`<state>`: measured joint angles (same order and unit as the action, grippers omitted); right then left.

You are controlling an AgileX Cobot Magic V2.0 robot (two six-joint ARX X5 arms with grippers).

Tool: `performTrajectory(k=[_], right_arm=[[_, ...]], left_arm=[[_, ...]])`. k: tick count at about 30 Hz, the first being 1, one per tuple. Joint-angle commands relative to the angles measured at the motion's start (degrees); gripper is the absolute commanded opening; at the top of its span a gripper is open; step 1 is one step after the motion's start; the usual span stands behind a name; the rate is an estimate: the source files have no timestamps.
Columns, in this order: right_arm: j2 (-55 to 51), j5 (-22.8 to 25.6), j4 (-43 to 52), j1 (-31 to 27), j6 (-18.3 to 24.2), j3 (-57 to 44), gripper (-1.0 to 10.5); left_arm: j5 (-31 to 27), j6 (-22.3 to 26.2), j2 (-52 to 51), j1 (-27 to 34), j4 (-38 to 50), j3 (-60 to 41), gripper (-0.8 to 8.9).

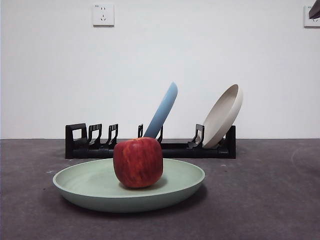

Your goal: Take the green plate from the plate rack,put the plate on the table,take the apple from the table,put the apple in the plate

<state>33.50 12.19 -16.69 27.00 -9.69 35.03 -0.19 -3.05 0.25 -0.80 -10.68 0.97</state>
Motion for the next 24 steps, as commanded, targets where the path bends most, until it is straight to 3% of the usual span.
performTrajectory(k=[1, 24], right_arm=[[-0.1, 0.2, 0.3, 0.0, -0.5, -0.5, -0.1], [-0.2, 0.2, -0.6, 0.0, -0.4, -0.5, -0.1]], left_arm=[[0.3, 0.0, -0.2, 0.2, -0.1, -0.8, -0.01], [0.3, 0.0, -0.2, 0.2, 0.0, -0.8, -0.01]])
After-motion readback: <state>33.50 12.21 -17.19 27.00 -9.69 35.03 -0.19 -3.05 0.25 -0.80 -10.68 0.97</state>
